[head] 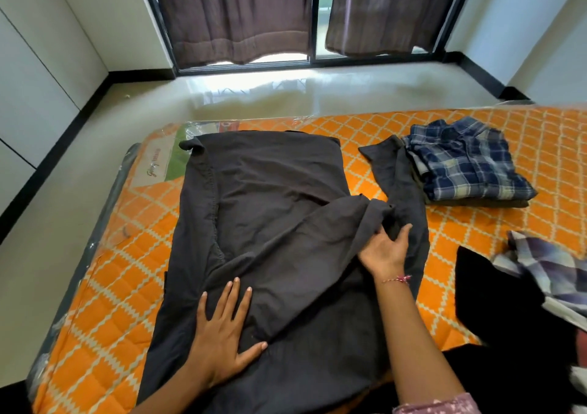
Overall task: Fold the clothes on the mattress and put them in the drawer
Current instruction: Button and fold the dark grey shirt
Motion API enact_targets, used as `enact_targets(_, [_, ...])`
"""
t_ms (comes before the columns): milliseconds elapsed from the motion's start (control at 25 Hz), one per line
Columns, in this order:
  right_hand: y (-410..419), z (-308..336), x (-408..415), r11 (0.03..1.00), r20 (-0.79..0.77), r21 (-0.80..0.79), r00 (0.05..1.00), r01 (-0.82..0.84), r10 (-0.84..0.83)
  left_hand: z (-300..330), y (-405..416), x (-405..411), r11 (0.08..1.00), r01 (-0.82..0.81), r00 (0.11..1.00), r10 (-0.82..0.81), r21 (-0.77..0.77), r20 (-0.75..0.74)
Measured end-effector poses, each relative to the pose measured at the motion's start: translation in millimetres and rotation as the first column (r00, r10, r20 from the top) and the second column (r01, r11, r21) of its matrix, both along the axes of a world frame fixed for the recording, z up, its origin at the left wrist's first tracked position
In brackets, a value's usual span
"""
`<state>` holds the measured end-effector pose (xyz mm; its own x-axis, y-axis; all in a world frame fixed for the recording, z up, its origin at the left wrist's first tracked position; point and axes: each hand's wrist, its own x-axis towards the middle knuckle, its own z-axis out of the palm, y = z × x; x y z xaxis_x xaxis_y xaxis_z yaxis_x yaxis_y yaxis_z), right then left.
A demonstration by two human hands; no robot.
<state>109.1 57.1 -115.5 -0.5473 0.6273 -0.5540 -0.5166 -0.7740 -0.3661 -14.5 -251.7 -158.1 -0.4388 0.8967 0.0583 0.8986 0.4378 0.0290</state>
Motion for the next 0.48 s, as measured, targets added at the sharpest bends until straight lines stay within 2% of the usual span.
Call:
enact_targets(80, [25.6, 5.4, 14.3, 0.986, 0.26, 0.029, 0.954, -0.163, 0.15, 5.2, 17.7, 1.3, 0.994, 0.082, 0.997, -0.082, 0.066, -0.01])
enact_targets(160, [40.0, 19.4, 2.8, 0.935, 0.529, 0.072, 0.808, -0.347, 0.259, 12.4, 55.2, 6.7, 0.973, 0.191, 0.981, -0.188, 0.127, -0.038])
enact_targets(240, [45.4, 36.4, -16.7, 0.888, 0.771, 0.188, 0.623, -0.42, 0.131, 23.2, 105.4, 17.4, 0.958, 0.249, 0.968, -0.241, 0.14, -0.069])
enact_targets(280, [45.7, 42.5, -22.1, 0.885, 0.798, 0.244, 0.601, -0.398, 0.051, 27.9, 130.9, 22.5, 0.959, 0.25, 0.968, -0.242, 0.132, -0.07])
enact_targets(320, [47.5, 45.2, -26.8, 0.905, 0.779, 0.245, 0.627, -0.347, 0.03, 30.9, 151.7, 27.0, 0.966, 0.23, 0.973, -0.224, 0.116, -0.06])
enact_targets(360, [51.1, 44.5, -26.2, 0.943, 0.668, 0.218, 0.743, -0.253, 0.045, 31.8, 167.9, 30.8, 0.973, 0.208, 0.978, -0.205, 0.097, -0.042])
enact_targets(400, [53.8, 43.1, -20.0, 0.967, 0.489, 0.184, 0.87, -0.175, 0.064, 30.2, 178.2, 33.3, 0.977, 0.199, 0.98, -0.198, 0.075, -0.013])
enact_targets(440, [56.3, 38.5, -9.1, 0.985, 0.289, 0.161, 0.957, -0.057, 0.008, 26.1, 183.6, 34.8, 0.977, 0.204, 0.979, -0.205, 0.055, 0.014])
enact_targets(480, [59.6, 31.9, 2.4, 0.99, 0.155, 0.127, 0.985, 0.057, -0.077, 21.3, 187.1, 35.9, 0.974, 0.226, 0.973, -0.226, 0.028, 0.036])
